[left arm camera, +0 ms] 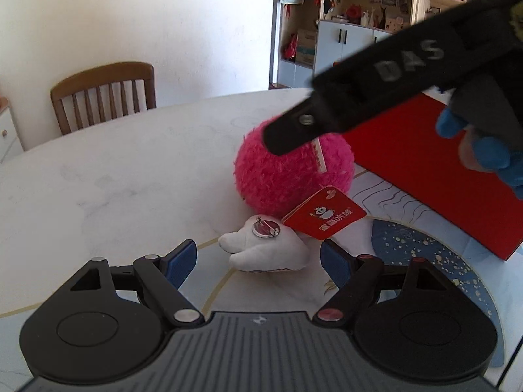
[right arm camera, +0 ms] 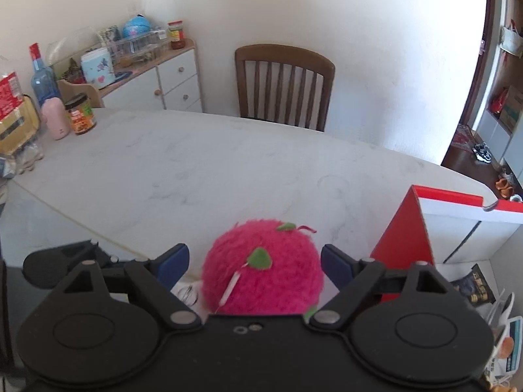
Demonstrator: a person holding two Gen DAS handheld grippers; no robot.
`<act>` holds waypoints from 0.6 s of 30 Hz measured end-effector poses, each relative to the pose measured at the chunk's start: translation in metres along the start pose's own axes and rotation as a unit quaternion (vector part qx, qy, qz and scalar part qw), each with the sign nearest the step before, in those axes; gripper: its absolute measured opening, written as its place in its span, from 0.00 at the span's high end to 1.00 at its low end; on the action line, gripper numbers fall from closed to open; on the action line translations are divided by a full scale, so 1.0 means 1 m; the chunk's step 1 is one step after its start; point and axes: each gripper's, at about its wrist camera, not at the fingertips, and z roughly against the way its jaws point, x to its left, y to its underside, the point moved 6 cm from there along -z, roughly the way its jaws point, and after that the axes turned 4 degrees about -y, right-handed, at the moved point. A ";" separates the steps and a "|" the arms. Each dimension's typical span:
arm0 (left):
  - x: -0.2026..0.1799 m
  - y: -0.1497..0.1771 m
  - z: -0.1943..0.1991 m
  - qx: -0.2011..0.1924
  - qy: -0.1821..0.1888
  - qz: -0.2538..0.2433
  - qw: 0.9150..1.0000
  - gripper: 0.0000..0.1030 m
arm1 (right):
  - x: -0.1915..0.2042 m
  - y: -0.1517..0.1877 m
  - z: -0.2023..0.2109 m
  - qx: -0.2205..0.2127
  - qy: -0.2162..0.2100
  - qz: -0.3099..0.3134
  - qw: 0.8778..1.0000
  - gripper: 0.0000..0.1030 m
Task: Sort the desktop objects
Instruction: 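Grasp the white tooth plush with left tool while right tool grasps pink fuzzy ball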
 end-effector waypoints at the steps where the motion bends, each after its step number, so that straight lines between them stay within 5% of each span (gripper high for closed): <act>1: 0.000 0.001 -0.002 0.001 0.000 -0.001 1.000 0.20 | -0.001 0.000 -0.005 0.002 0.001 -0.003 1.000 0.00; 6: -0.001 0.003 -0.005 -0.005 -0.001 -0.013 1.000 0.20 | -0.008 0.005 -0.021 0.012 0.008 -0.024 1.000 0.00; 10: -0.003 0.004 -0.004 -0.011 -0.002 -0.024 1.000 0.43 | -0.014 0.008 -0.026 0.018 0.019 -0.037 0.999 0.00; 18: -0.001 0.005 0.010 -0.007 -0.004 -0.018 1.000 0.55 | -0.006 0.010 -0.017 0.015 0.041 -0.005 0.999 0.00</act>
